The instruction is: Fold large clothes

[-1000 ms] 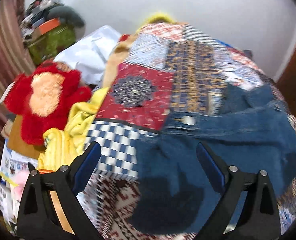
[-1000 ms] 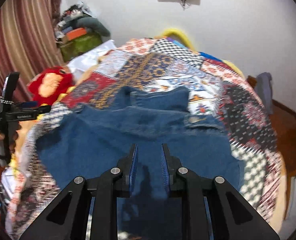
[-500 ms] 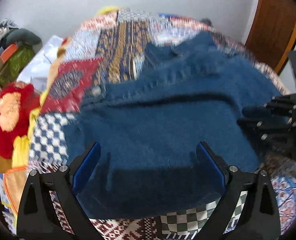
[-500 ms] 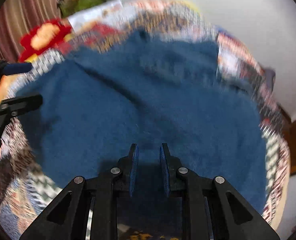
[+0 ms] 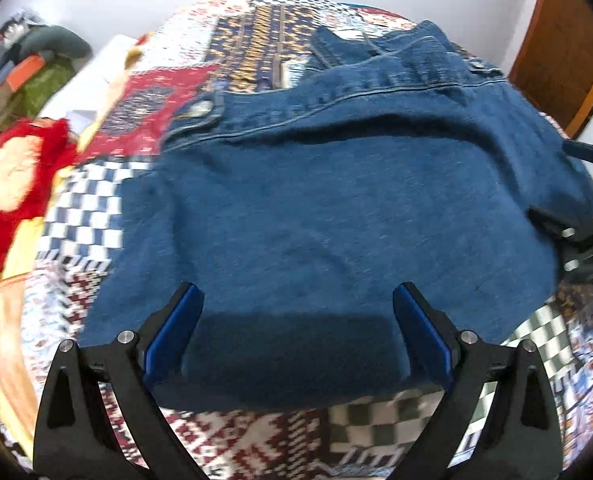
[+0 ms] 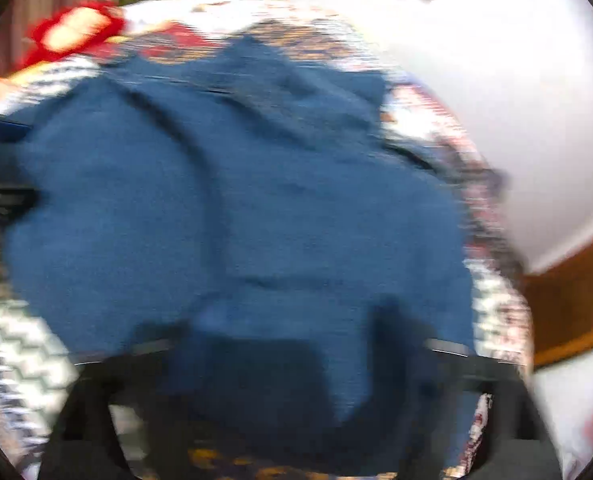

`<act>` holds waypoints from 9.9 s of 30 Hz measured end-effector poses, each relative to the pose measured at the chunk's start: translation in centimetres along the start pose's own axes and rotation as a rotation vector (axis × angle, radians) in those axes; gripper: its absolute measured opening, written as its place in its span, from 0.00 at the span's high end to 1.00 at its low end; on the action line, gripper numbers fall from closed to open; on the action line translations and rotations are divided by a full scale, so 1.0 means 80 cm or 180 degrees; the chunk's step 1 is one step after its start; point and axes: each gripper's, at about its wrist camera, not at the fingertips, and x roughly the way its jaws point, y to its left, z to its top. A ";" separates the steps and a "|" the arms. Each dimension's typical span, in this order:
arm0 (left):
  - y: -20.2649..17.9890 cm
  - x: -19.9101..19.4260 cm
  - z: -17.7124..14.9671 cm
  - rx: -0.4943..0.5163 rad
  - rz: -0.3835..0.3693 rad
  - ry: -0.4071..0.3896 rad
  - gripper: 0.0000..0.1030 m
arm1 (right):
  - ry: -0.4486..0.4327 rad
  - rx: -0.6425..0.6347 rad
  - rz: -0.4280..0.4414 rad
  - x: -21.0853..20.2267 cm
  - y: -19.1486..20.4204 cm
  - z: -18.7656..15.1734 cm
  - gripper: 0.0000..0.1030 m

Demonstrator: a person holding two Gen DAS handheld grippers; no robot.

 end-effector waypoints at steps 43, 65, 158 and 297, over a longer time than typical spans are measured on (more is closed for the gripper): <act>0.110 -0.065 -0.131 -0.2275 -0.0884 -0.0133 0.02 | -0.0338 0.0959 0.0948 -0.113 -0.061 -0.012 0.00; 0.109 0.051 -0.057 -0.2921 -0.1409 -0.0074 0.24 | 0.0223 0.0866 0.1326 -0.014 -0.002 -0.003 0.00; -0.022 -0.179 0.001 -0.0313 -0.0417 -0.0678 0.07 | -0.0307 0.1453 0.1600 -0.174 -0.065 -0.039 0.00; 0.153 -0.220 0.004 -0.1156 -0.1730 -0.0563 0.36 | -0.0152 0.1312 0.2784 -0.167 0.007 0.098 0.66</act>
